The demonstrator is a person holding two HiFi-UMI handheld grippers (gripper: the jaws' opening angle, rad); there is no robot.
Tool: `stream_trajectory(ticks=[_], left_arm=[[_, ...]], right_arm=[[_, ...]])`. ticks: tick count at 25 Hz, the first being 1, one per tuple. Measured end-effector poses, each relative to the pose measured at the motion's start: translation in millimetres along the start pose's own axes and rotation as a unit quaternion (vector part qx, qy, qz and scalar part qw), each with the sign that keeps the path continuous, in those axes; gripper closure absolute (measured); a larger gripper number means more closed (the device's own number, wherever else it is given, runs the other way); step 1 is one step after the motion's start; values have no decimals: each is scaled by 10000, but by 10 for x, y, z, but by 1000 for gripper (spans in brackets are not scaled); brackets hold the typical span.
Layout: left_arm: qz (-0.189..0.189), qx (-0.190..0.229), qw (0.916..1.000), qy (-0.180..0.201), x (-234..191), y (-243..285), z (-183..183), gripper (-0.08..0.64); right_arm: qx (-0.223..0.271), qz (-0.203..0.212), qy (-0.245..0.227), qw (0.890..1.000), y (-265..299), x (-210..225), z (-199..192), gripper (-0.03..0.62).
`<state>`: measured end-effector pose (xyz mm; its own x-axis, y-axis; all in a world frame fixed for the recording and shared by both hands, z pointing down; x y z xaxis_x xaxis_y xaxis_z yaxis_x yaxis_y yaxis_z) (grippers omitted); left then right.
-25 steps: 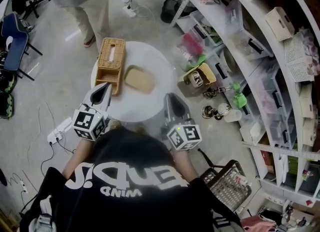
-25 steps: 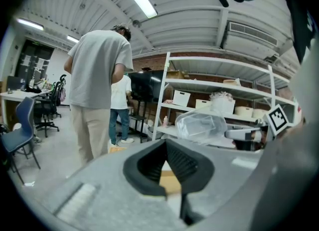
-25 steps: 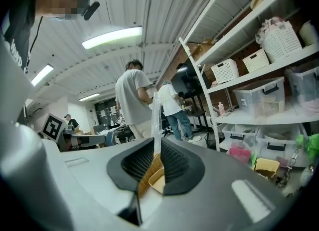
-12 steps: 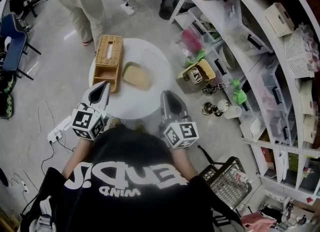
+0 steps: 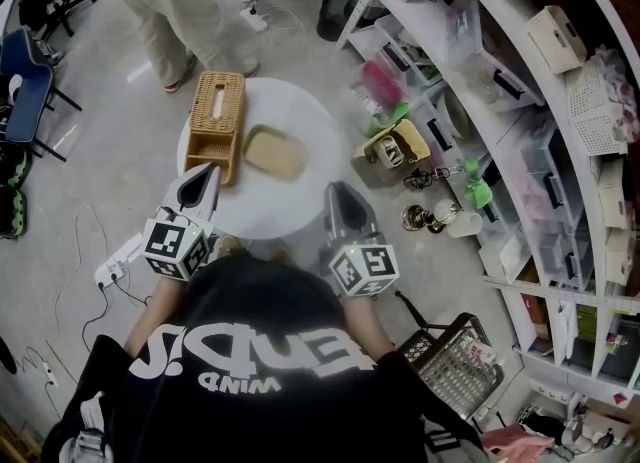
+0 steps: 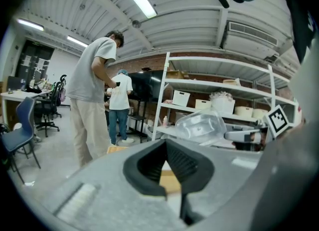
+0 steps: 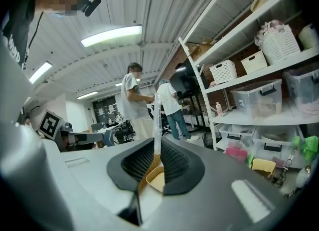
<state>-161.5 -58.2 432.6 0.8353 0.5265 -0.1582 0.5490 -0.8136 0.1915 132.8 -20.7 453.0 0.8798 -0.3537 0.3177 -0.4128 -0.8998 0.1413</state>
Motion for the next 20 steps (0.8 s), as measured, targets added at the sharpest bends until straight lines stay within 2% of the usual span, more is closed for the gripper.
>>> stream_trajectory(ticks=[20], left_arm=[[0, -35, 10000, -18, -54, -11, -33, 558]], right_arm=[[-32, 48, 53, 10000, 46, -35, -50, 549]])
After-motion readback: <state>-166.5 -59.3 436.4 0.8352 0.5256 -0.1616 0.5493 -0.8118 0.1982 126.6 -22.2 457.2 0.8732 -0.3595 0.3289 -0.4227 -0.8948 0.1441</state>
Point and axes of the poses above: the fingertips, and each gripper's own axes: y forward along the fingers, x to its right, z out of its top, the point moved 9 cm from there along -y, backward along the fingers, and after that the axes turned 2 degrees about x, right-handed, at the moved point
